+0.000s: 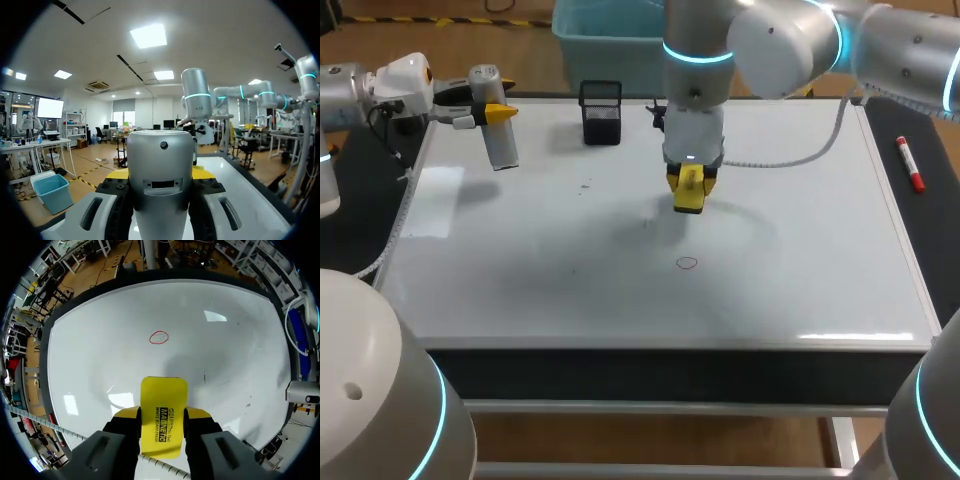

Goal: Pick up the inspection probe, press it on each red-marked spot on the whiteboard one by one, put down the probe, pick up the eraser, and wipe off all the red marks.

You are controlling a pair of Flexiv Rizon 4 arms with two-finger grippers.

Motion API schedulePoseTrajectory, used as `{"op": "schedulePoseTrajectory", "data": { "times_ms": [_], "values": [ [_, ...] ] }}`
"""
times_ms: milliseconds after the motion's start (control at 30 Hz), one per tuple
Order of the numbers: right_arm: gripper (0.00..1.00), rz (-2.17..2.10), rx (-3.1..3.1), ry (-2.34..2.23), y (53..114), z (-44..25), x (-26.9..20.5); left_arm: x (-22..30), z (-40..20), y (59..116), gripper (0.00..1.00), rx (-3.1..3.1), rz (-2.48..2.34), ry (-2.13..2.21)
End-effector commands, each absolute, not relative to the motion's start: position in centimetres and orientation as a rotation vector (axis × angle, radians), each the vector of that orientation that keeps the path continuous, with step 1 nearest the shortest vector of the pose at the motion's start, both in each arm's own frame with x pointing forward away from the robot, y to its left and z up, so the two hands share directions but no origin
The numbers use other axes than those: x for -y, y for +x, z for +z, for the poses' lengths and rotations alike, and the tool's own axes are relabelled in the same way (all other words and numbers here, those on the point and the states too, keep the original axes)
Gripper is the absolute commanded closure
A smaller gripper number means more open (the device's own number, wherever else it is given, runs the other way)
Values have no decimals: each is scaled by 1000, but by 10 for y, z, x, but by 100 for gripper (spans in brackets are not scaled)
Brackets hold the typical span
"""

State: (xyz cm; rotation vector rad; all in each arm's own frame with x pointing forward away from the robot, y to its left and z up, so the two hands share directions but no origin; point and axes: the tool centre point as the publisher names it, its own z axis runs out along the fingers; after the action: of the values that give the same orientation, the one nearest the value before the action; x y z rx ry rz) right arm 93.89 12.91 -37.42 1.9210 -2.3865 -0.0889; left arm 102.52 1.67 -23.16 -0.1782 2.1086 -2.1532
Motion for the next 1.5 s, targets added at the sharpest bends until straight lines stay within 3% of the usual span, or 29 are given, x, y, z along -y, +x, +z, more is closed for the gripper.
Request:
{"op": "schedulePoseTrajectory", "data": {
  "times_ms": [33, 467, 700, 967, 1500],
  "values": [
    [100, -155, 2451, 1886, 962, -371, -94, -16, -230, 1025, 100, -2111, -2150, -181],
    [100, -70, 2673, 1534, 1020, -365, 29, -16, -230, 1025, 100, -2111, -2150, -181],
    [100, -88, 2738, 1409, 1027, -372, 69, -16, -230, 1025, 100, -2111, -2150, -181],
    [100, -99, 2776, 1333, 1029, -372, 94, -16, -230, 1025, 100, -2111, -2150, -181],
    [100, -99, 2776, 1333, 1029, -372, 94, -16, -230, 1025, 100, -2111, -2150, -181]
  ]
}}
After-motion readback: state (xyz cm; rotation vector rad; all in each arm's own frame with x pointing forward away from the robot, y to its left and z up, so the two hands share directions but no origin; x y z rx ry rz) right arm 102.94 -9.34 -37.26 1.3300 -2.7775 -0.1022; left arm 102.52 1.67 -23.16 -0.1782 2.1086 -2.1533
